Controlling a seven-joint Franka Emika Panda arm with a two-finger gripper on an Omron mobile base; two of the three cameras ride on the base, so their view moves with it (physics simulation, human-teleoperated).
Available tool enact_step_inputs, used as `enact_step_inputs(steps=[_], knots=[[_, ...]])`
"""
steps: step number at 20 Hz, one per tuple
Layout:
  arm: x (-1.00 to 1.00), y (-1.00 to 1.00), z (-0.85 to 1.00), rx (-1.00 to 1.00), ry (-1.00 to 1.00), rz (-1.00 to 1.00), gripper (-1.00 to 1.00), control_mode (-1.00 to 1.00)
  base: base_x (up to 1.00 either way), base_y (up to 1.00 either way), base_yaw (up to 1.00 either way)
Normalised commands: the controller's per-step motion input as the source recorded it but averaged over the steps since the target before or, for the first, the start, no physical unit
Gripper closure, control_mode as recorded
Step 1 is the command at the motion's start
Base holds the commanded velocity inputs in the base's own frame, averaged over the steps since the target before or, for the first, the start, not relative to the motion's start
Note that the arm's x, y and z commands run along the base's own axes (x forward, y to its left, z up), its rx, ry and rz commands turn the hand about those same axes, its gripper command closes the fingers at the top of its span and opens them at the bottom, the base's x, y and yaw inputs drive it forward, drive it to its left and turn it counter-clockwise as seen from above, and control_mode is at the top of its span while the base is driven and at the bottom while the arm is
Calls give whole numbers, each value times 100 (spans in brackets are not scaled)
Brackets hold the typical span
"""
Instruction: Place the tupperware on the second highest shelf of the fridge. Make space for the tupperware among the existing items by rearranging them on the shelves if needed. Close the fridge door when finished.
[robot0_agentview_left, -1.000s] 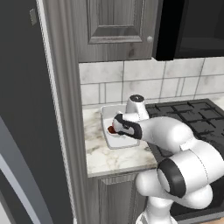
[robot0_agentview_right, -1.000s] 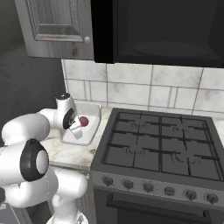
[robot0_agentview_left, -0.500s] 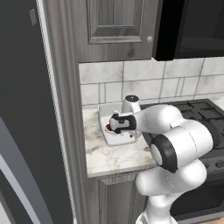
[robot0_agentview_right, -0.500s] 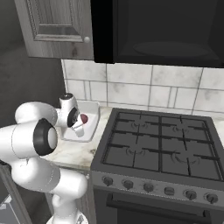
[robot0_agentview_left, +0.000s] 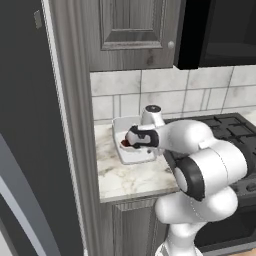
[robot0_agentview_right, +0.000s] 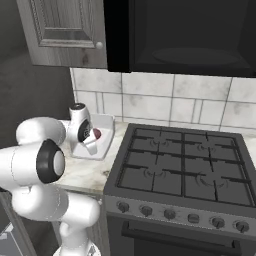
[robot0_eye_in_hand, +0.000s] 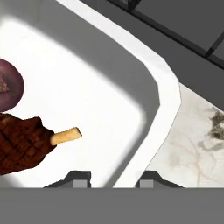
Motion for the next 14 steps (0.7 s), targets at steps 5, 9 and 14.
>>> enact_step_inputs(steps=[5, 9, 14], knots=[[-66, -69, 62, 5, -1, 0, 100, -100, 0, 0, 0], [-70, -68, 91, 6, -7, 0, 100, -100, 0, 0, 0], [-86, -51, 88, 0, -10, 0, 100, -100, 0, 0, 0]])
